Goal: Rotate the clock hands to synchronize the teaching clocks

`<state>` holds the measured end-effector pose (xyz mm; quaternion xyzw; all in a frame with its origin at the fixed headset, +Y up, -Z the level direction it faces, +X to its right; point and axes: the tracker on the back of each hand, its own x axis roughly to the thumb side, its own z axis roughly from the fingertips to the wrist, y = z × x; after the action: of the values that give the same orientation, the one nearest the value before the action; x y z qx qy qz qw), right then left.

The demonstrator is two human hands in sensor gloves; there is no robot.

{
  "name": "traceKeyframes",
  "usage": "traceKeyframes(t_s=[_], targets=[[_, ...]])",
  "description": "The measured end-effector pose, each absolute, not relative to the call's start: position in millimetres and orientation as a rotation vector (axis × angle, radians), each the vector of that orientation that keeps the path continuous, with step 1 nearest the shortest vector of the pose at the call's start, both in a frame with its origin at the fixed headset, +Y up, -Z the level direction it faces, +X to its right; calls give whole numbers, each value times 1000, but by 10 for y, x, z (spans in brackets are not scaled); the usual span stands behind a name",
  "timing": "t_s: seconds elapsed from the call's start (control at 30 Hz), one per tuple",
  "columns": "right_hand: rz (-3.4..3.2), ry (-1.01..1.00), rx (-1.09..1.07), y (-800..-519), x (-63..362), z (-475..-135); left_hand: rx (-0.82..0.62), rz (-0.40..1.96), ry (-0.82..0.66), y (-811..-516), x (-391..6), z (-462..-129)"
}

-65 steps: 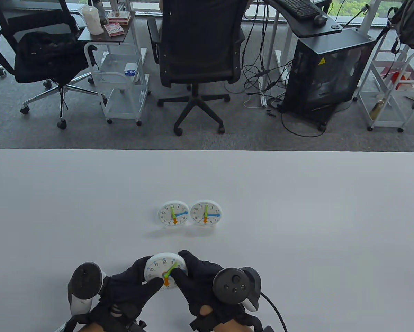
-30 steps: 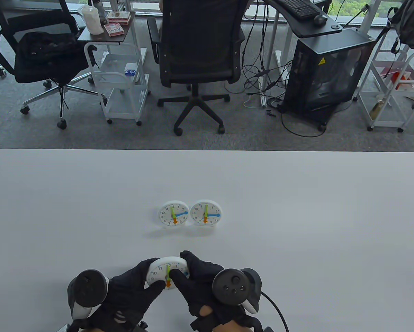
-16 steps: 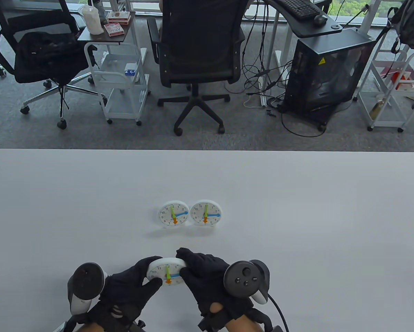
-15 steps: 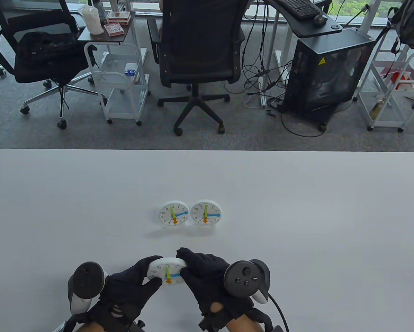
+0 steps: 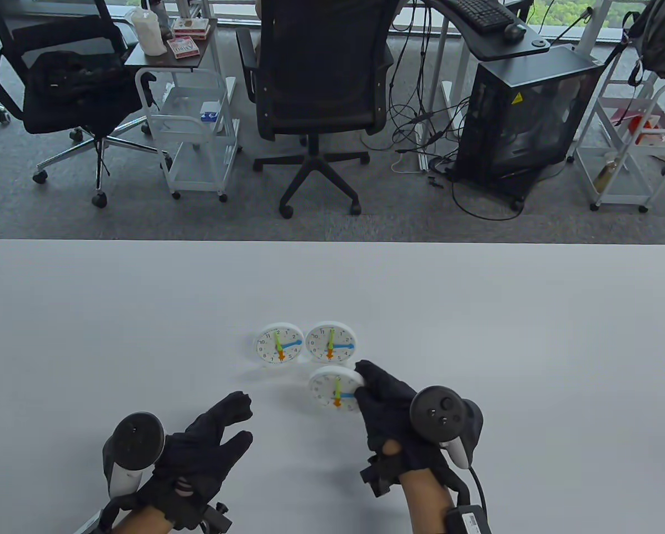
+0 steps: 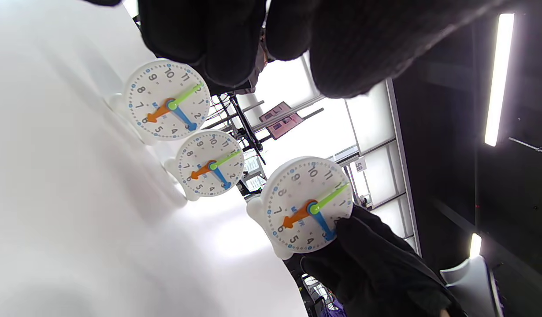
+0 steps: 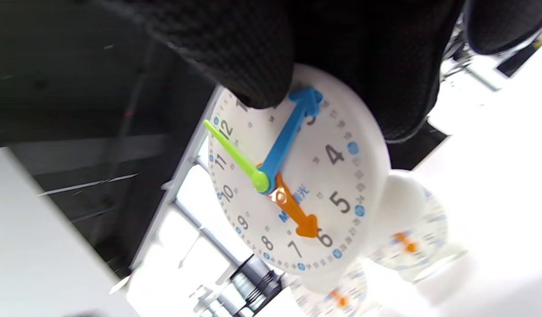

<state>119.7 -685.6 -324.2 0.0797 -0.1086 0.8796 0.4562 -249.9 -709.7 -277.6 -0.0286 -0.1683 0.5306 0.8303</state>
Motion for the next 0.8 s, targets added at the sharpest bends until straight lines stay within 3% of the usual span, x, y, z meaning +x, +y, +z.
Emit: traceKeyframes(t_s=[0.37,0.8], targets=[[2179,-182,-221,-7351,1668,-3767,-73,1123,-357,-7089,-2484,-2786],[2171,-117,-284,-7537,1631,-3933,-99,1112,-344,-7116,-2473,-2815]])
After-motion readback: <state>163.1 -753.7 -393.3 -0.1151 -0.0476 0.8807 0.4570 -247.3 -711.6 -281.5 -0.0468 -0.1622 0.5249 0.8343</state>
